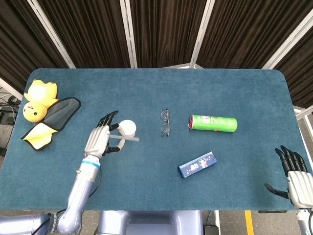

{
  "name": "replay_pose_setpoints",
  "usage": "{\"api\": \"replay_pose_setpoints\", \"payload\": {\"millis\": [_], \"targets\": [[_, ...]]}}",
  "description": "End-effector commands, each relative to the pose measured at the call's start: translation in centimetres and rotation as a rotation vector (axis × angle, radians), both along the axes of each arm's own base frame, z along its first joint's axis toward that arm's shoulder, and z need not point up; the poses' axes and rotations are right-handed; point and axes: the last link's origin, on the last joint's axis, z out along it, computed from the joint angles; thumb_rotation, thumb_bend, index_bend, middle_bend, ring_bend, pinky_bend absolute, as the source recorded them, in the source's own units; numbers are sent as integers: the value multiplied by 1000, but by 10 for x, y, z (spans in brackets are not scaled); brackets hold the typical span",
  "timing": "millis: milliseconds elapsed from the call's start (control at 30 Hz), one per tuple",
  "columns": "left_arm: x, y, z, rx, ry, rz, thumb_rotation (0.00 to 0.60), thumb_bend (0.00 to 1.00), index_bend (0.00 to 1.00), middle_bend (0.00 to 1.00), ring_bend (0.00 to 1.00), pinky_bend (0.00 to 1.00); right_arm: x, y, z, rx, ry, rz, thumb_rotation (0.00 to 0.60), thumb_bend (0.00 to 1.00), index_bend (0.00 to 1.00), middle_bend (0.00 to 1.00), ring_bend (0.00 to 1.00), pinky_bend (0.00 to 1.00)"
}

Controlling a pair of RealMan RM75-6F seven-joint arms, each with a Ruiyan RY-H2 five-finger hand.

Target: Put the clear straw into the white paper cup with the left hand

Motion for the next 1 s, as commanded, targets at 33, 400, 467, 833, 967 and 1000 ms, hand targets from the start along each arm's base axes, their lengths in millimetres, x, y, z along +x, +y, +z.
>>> {"api": "replay_pose_setpoints", "payload": {"millis": [33,400,467,833,967,1000], "targets": [[12,18,-4,-52,-147,56,600,445,550,25,0,27,0,-1,0,1,-2,-1,600,76,0,0,0,0],[18,52,-18,-130,-356,121,600,446,549,33,0,22,1,-7,0,3,-2,-12,600,90,0,0,0,0],[20,56,-21,-135,-369,114,600,445,549,34,0,22,2,-8,0,2,-2,-14,600,91,0,0,0,0],[19,67,-34,-141,-362,116,600,446,550,39,0,23,1,-6,0,0,-6,-15,600,92,0,0,0,0],[15,70,-40,-151,-352,125,600,444,549,39,0,22,1,-7,0,-1,-5,-18,600,92,0,0,0,0],[14,70,-41,-152,-349,127,600,445,549,39,0,22,1,-7,0,-1,-5,-19,600,92,0,0,0,0]]}}
